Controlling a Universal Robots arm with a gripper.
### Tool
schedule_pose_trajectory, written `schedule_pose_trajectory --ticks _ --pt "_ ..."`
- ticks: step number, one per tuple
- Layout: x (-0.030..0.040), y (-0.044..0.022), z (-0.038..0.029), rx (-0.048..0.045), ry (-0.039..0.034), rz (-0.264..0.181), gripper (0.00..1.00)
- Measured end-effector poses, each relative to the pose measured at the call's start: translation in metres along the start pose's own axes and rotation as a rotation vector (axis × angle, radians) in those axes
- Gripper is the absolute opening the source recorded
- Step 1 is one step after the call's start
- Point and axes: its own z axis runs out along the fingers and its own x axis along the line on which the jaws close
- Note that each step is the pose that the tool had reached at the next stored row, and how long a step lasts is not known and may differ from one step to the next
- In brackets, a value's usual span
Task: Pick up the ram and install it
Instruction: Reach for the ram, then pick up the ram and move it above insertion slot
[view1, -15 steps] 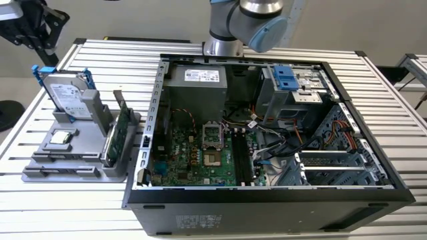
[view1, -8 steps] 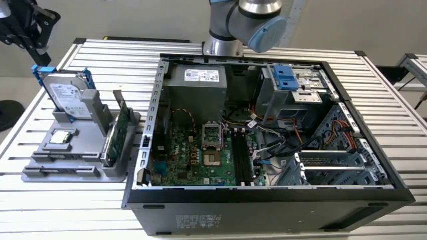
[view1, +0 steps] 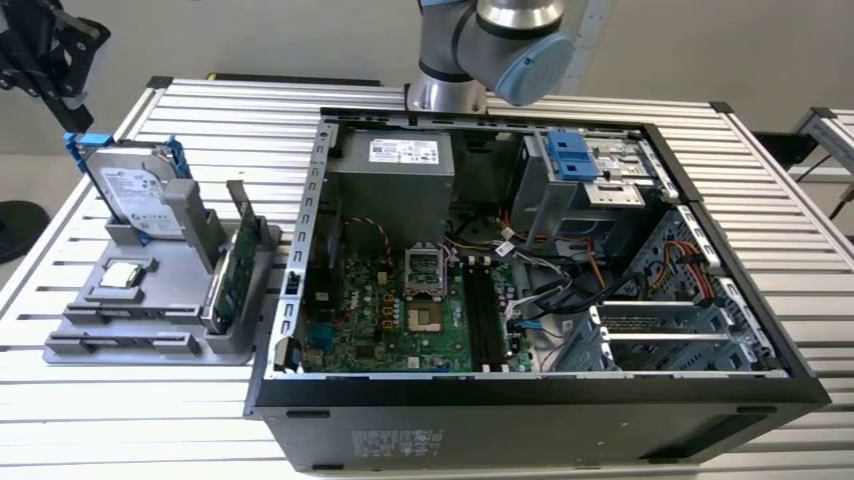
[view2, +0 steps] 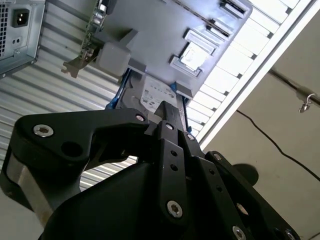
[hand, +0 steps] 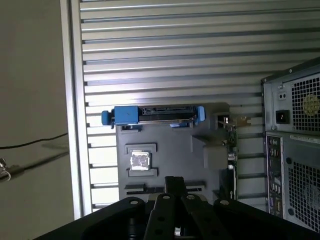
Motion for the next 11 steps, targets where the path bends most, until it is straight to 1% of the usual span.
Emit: schedule_pose_trajectory --ticks 2,5,11 --pt "0.0 -0.0001 0.0 0.0 0.0 0.0 0.0" --pt "0.0 -0.002 -0.0001 -0.0001 -0.0001 0.0 0.0" --pt "-0.0005 -0.0087 -0.0003 -0.0001 -0.0001 0.0 0.0"
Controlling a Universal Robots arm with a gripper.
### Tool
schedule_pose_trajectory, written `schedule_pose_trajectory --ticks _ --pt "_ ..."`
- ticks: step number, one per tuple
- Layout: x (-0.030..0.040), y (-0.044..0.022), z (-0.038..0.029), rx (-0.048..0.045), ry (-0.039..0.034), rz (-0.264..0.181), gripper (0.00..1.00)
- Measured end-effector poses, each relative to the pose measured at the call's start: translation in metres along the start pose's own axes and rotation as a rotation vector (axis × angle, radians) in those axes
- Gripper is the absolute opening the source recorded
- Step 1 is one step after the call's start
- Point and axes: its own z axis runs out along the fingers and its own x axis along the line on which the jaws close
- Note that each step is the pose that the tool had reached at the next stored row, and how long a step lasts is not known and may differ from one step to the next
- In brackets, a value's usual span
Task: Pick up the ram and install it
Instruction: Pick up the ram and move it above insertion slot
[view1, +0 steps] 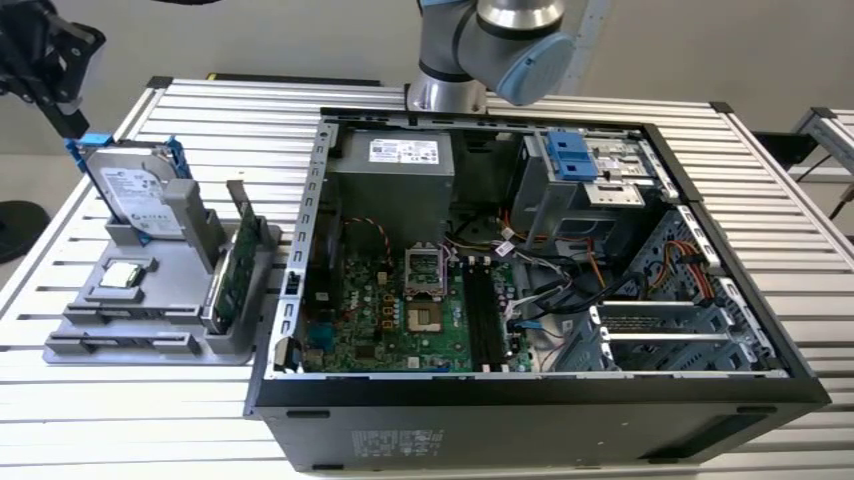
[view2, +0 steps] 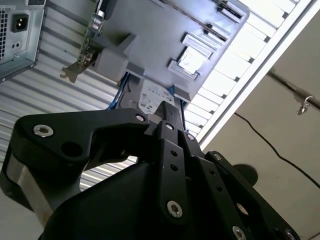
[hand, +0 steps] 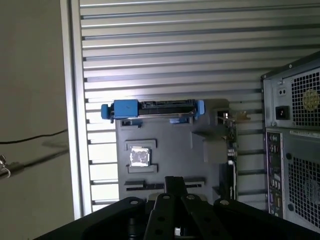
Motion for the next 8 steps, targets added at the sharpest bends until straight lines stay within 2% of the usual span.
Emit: schedule_pose_trajectory --ticks 8 --pt "-0.0007 -0.009 -0.0005 0.0 0.0001 0.0 0.0"
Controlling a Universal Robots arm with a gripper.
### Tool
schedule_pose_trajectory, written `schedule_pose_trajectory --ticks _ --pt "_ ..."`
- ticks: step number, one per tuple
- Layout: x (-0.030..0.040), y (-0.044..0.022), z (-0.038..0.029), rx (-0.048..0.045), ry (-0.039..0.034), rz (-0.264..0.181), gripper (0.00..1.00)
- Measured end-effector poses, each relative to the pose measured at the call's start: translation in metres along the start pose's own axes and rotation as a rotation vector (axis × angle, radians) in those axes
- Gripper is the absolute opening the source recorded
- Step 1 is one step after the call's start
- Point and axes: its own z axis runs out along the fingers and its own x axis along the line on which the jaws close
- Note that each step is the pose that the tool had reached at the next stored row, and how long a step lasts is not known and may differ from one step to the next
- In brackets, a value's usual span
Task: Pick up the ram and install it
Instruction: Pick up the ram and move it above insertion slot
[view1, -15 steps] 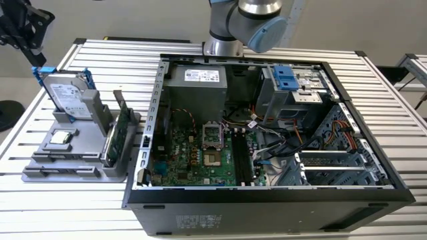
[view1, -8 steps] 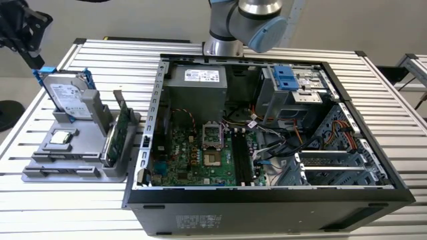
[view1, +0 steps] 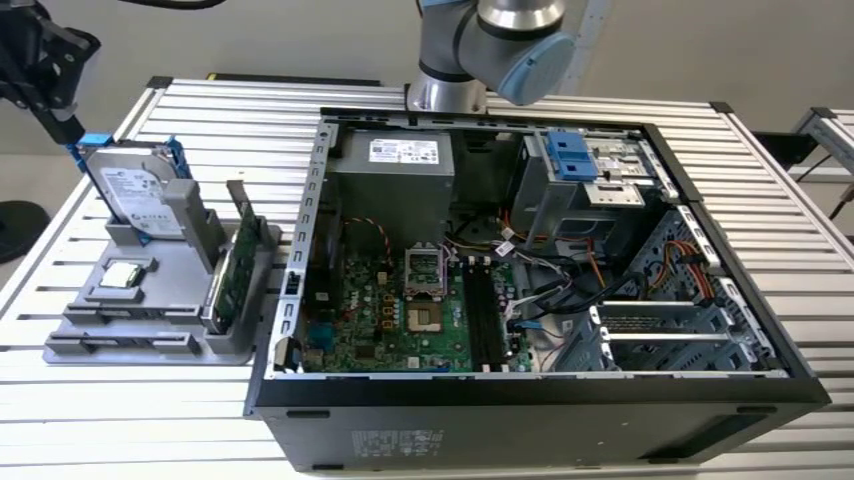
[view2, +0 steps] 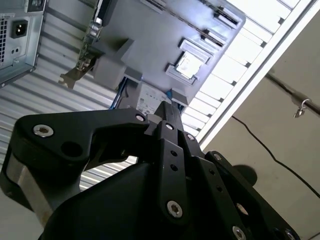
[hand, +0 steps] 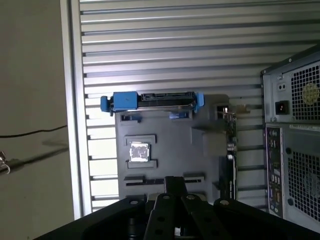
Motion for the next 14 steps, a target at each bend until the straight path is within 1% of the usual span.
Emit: schedule_pose_trajectory --ticks 6,14 --pt "-0.0005 -0.007 -0.0003 0.0 0.0 0.0 0.0" --pt "-0.001 -0.0134 -0.0006 0.0 0.0001 0.0 0.0"
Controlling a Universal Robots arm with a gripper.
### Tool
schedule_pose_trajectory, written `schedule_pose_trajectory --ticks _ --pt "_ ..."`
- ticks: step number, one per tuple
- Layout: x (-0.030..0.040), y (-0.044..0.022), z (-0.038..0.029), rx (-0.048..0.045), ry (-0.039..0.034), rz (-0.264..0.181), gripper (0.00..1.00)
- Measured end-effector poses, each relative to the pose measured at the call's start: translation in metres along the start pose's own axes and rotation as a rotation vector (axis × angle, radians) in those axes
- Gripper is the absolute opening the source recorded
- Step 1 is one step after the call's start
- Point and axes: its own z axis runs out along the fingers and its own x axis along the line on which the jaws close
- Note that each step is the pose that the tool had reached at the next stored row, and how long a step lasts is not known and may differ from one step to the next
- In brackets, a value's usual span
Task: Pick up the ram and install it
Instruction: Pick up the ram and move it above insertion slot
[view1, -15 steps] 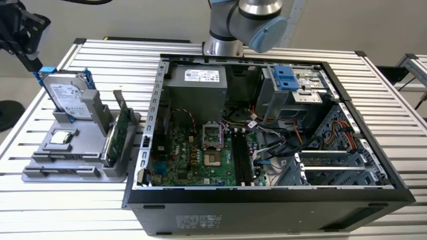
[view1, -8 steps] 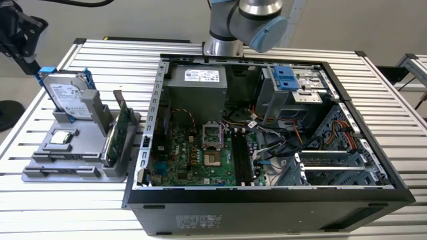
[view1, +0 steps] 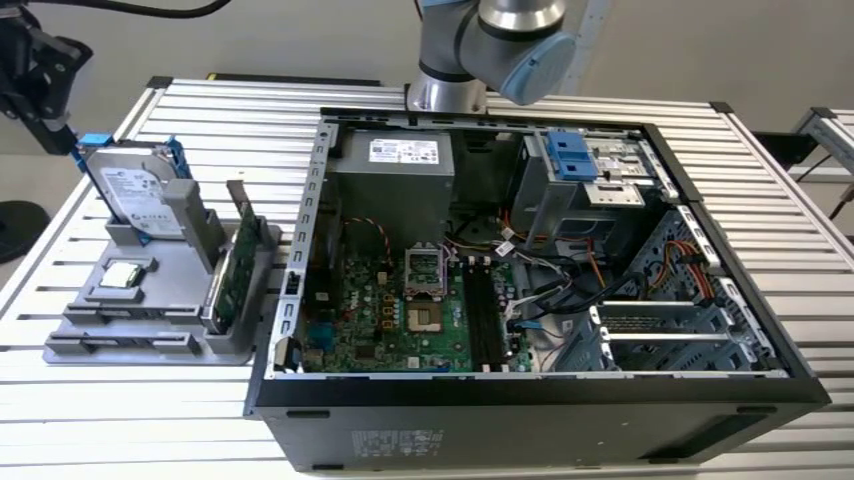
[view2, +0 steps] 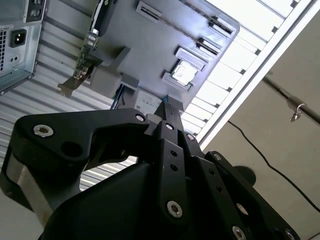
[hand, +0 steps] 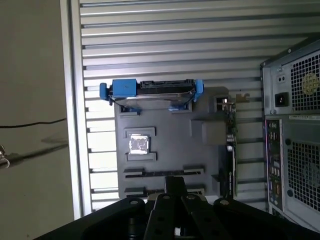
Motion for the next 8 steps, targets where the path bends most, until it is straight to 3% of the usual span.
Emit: schedule_pose_trajectory --ticks 8 --pt "-0.0004 -0.0057 -0.0003 0.0 0.0 0.0 0.0"
